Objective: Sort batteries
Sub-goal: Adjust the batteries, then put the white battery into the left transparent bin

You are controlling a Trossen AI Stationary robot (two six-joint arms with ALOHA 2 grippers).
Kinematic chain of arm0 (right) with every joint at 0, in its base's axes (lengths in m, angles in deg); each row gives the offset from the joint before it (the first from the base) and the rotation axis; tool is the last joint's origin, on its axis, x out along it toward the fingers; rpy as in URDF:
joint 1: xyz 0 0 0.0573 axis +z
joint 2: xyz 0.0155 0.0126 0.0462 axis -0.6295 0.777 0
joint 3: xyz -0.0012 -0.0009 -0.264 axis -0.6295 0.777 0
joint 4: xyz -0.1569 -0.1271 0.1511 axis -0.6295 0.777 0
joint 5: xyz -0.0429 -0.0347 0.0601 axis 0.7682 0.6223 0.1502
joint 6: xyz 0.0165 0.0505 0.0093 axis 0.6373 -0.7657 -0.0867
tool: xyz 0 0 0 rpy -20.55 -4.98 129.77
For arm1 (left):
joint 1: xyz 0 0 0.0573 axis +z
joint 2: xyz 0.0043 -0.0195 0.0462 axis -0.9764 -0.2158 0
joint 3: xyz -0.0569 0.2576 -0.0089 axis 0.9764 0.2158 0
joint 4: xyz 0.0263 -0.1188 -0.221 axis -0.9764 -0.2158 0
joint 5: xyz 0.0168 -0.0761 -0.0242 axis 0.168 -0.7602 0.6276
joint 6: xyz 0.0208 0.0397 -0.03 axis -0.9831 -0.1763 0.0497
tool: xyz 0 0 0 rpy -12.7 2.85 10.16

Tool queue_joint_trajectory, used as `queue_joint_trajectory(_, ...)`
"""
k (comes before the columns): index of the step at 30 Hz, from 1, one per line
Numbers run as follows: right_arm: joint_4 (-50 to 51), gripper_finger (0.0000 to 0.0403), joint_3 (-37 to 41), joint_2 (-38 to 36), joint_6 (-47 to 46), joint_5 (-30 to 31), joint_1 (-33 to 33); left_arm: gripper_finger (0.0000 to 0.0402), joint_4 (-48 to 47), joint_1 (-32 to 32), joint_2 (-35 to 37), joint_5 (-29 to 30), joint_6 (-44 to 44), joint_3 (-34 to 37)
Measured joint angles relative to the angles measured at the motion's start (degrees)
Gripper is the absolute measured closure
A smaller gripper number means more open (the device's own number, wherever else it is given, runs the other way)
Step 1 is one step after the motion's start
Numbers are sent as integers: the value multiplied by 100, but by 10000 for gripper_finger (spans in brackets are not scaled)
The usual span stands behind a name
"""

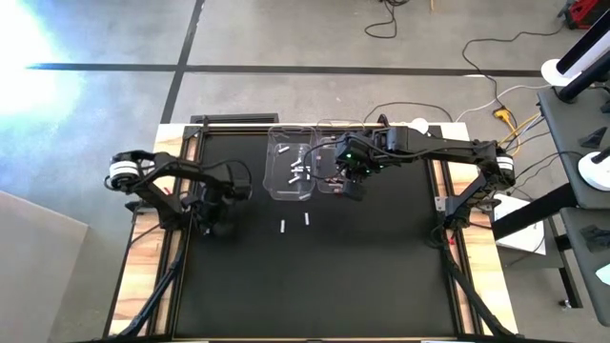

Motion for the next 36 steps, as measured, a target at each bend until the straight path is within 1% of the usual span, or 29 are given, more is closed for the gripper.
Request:
queue_joint_trajectory(3, 0, 351, 0, 2, -10, 0, 0, 401, 33, -58, -56, 12, 66, 8)
queue_joint_trajectory(8, -2, 351, 0, 4, -4, 0, 0, 401, 244, -56, -450, 301, 434, 84)
queue_joint_trajectory(11, 1, 351, 2, 7, -4, 0, 0, 401, 212, -65, -757, 268, 313, 85)
queue_joint_trajectory(16, 2, 351, 0, 7, -4, 0, 0, 401, 284, -67, -1250, 169, -128, 52)
queue_joint_trajectory(17, 2, 351, 0, 7, -4, 0, 0, 401, 323, -67, -1340, 242, -222, 23)
queue_joint_trajectory(20, 4, 351, 0, 7, -4, 0, 0, 402, 247, -68, -1603, 862, -460, -91)
queue_joint_trajectory(22, 7, 351, 0, 7, -4, 0, 0, 402, 148, -69, -1680, 1091, -551, -173)
queue_joint_trajectory(29, 28, 351, 0, 9, 33, -2, 0, 402, 212, -67, -1445, 1454, -579, -549)
queue_joint_trajectory(33, 28, 351, 2, 9, 96, -2, 0, 401, 237, -67, -1164, 1472, -557, -761)
queue_joint_trajectory(36, 30, 351, 13, 9, 103, 0, 0, 401, 198, -67, -818, 1470, -424, -858)
